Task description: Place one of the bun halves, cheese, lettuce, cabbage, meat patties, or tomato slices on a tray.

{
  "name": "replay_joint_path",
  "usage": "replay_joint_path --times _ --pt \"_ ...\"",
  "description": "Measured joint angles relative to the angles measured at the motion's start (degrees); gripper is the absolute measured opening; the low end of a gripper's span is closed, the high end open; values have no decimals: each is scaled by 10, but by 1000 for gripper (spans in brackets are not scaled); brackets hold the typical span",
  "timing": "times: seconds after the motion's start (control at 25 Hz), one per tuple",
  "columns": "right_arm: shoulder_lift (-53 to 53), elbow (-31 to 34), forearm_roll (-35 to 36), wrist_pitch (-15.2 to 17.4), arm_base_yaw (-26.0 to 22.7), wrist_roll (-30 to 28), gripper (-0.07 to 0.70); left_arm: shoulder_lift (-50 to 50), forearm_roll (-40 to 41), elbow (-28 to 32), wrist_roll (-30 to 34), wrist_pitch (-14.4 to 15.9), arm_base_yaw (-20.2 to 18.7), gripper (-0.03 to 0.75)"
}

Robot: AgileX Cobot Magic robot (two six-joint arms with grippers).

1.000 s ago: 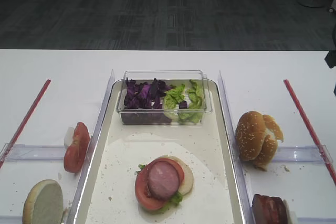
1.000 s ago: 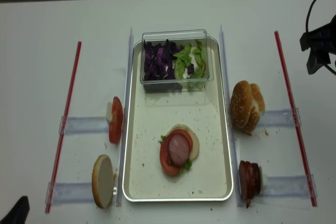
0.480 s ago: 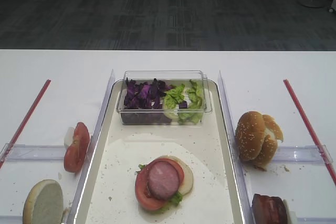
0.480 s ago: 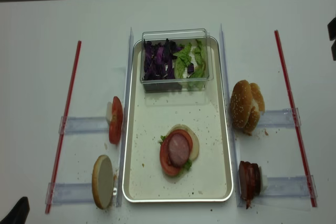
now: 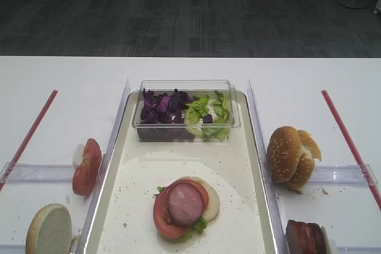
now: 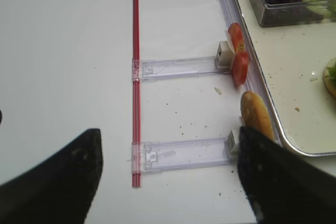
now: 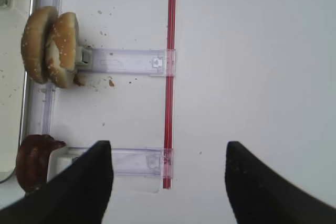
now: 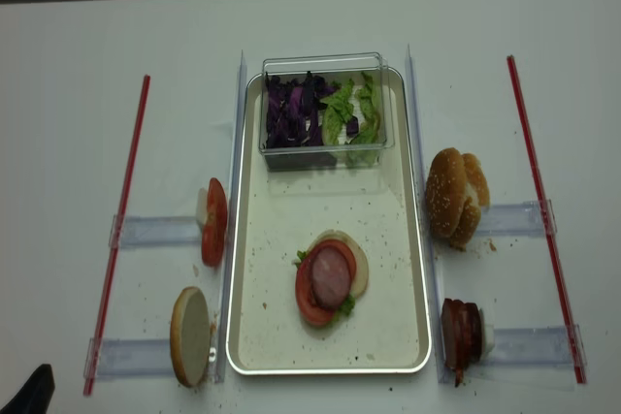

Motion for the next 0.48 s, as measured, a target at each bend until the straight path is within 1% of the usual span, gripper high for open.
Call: replay_joint_path --times 0.12,0.28,0.48 --pt "-62 43 0 -4 0 0 487 0 0 0 0 0 0 493" --pt "-144 93 0 8 0 11 487 0 0 0 0 0 0 493" --pt "-253 148 -5 10 0 14 487 0 0 0 0 0 0 493"
